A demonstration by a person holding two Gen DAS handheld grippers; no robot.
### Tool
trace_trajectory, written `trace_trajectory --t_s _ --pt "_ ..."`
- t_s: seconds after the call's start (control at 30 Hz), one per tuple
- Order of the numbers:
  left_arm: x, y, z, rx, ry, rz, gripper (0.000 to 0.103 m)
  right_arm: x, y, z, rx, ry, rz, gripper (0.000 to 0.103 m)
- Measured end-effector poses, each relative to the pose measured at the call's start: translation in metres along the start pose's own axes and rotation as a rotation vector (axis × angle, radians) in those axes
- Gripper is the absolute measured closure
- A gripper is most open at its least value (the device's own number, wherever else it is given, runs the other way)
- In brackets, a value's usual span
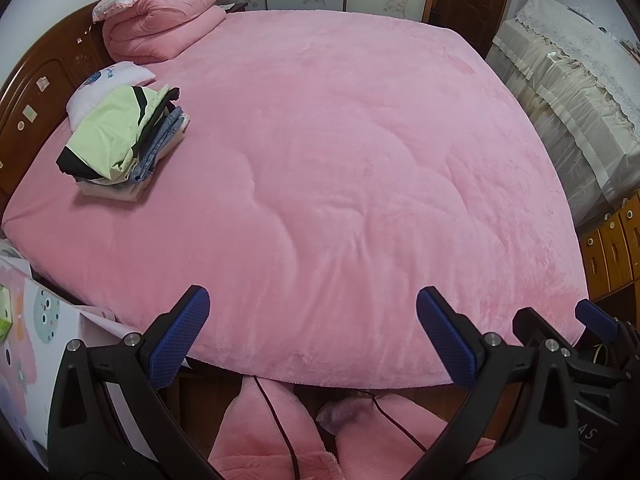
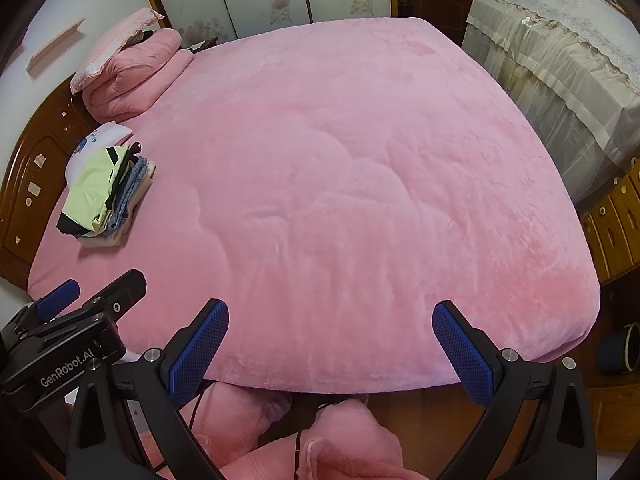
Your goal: Fold large clothes
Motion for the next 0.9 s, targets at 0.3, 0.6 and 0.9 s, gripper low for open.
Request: trace_trajectory --t_s 0.3,0.6,0.9 --pt "0.006 -0.004 0.004 -0.003 0.017 -0.009 0.001 0.005 -0.011 0.008 -0.005 0.021 -0.001 0.000" --pt "0.006 -0.005 0.003 -0.013 0.013 -0.009 0.001 0.005 -0.017 0.015 -0.018 0.033 0.002 0.000" --pt "0.007 -0.009 0.003 -0.023 0.014 -0.007 0.001 0.008 -0.021 0.019 -0.021 0.041 0.002 0.000"
Point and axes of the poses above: each gripper's, at about its wrist camera, not at the fingertips, and z roughly the way its jaws point, y to its left, x to its underside, the point moved 8 cm from there along z, roughly the way its jaws point, and after that the axes turned 15 degrees about -z, right-handed, at the moved point
